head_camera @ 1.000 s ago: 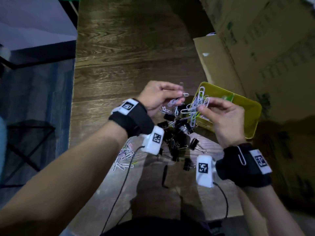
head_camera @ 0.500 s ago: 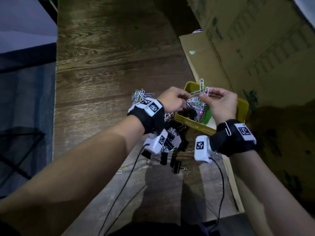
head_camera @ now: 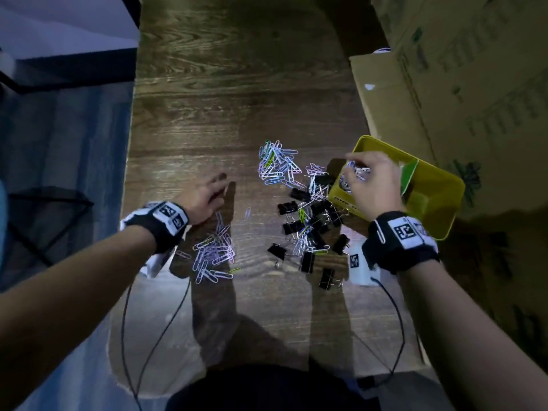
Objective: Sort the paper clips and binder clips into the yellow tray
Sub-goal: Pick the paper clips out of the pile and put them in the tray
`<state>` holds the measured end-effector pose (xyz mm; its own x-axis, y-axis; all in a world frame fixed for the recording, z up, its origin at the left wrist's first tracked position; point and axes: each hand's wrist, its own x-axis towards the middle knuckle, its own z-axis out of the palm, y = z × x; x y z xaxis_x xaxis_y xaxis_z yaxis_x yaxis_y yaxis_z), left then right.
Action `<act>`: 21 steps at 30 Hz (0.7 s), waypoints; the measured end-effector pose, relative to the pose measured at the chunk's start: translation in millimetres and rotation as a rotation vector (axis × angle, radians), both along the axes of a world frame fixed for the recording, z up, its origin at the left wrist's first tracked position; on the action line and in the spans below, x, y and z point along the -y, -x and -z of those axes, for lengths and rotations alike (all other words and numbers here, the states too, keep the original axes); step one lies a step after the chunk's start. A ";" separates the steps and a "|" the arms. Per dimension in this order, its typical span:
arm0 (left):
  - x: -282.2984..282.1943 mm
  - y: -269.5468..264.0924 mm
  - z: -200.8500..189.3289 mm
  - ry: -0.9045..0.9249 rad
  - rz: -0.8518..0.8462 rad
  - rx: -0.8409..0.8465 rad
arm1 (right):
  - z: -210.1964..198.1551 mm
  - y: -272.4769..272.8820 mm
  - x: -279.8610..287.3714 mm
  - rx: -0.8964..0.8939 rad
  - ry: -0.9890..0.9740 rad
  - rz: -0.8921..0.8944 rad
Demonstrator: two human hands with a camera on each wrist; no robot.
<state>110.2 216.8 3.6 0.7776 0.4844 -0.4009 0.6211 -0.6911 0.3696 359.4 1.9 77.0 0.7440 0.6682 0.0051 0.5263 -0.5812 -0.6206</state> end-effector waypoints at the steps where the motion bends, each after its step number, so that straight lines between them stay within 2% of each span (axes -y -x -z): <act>1: 5.0 10.8 11.5 -0.014 0.053 -0.022 | 0.1 15.1 -4.2 0.010 -0.040 -0.047; 3: 19.7 27.0 27.7 -0.052 0.095 -0.055 | 3.2 47.1 -12.2 0.041 -0.084 -0.190; 5: 38.3 43.4 36.0 -0.051 0.088 -0.036 | 12.6 79.9 -20.6 0.032 -0.035 -0.377; 9: 69.4 74.5 35.9 -0.010 0.138 0.031 | 40.9 137.1 -43.2 -0.027 0.308 -0.648; 12: 77.3 89.6 23.7 -0.072 0.166 0.109 | 62.2 161.8 -57.1 -0.008 0.621 -0.712; 14: 80.0 95.9 13.5 -0.143 0.144 0.052 | 72.4 173.9 -57.3 -0.010 0.733 -0.727; 16: 82.4 101.7 8.8 -0.164 0.063 -0.057 | 77.9 184.8 -49.5 -0.010 0.745 -0.775; 18: 86.1 104.9 8.8 -0.102 -0.030 -0.113 | 79.6 193.9 -38.8 -0.015 0.700 -0.854; 21: 92.9 103.7 13.1 -0.035 -0.122 -0.074 | 82.6 205.8 -26.5 0.029 0.607 -0.877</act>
<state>6.5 123.9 -9.6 0.6813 0.5882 -0.4358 0.7257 -0.6208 0.2966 153.6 28.3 -5.6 0.0069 0.8668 -0.4986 0.9210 -0.1998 -0.3346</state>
